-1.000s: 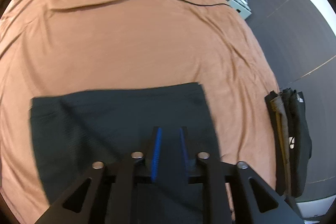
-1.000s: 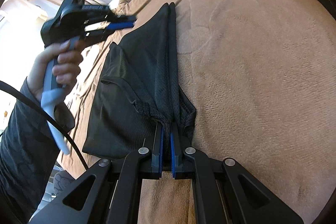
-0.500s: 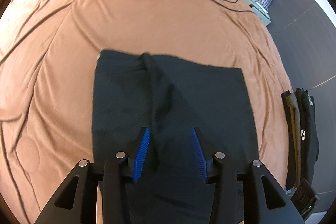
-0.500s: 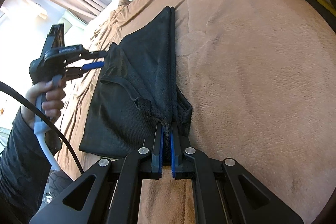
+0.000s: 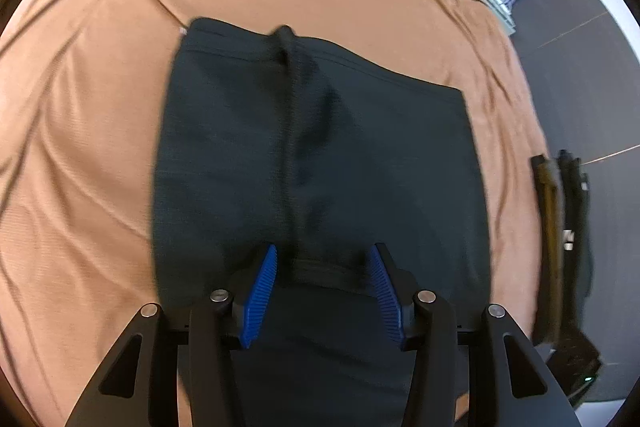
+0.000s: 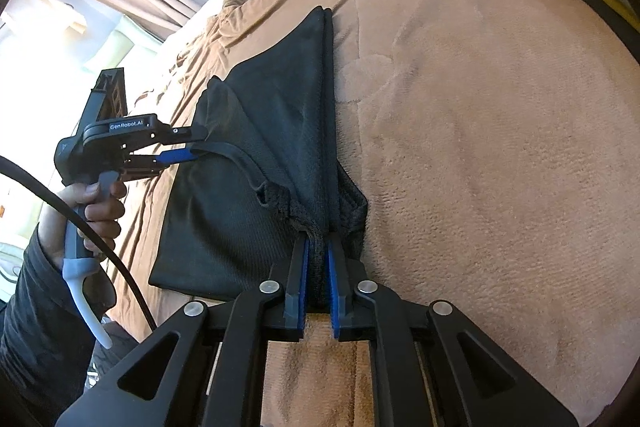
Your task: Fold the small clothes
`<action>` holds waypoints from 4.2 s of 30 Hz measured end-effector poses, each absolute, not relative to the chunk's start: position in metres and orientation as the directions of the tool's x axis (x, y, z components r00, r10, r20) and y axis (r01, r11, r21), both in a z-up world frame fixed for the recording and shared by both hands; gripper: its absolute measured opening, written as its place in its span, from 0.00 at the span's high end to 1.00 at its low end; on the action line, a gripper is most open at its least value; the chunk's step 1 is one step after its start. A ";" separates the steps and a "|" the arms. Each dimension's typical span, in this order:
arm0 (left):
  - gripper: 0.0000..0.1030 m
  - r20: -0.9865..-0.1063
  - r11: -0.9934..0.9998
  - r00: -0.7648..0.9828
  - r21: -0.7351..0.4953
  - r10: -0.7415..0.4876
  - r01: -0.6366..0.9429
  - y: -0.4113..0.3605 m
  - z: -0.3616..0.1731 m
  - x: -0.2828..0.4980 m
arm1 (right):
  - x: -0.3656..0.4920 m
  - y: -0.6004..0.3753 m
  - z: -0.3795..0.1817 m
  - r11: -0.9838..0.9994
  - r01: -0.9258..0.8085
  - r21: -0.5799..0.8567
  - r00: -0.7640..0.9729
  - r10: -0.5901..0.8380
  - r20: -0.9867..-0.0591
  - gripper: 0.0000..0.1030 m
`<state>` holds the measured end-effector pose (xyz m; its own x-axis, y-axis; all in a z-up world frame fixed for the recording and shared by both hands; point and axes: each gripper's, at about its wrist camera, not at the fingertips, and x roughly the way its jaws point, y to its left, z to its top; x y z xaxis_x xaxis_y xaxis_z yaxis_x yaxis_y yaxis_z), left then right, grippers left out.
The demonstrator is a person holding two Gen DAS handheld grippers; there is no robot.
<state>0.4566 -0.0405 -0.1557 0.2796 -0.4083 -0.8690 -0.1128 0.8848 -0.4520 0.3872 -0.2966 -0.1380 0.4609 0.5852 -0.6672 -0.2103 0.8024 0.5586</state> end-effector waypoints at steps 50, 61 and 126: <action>0.52 -0.789 0.875 0.435 -0.484 -0.433 -0.008 -0.057 -0.120 0.515 | 0.411 -0.312 -0.136 0.823 -0.106 0.558 0.517 0.525 -0.676 0.54; 0.52 -0.823 0.877 0.419 -0.467 -0.384 -0.113 0.004 -0.128 0.449 | 0.412 -0.327 -0.150 0.711 -0.107 0.695 0.453 0.658 -0.602 0.53; 0.72 -0.770 0.737 0.297 -0.632 -0.564 -0.239 0.051 -0.164 0.273 | 0.400 -0.296 -0.169 0.646 -0.251 0.721 0.227 0.763 -0.605 0.61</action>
<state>0.2731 0.0508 -0.1636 0.2971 -0.5643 -0.7703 -0.2387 0.7372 -0.6321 0.4004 -0.2964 -0.1690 0.2270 0.7632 -0.6049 -0.2513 0.6460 0.7208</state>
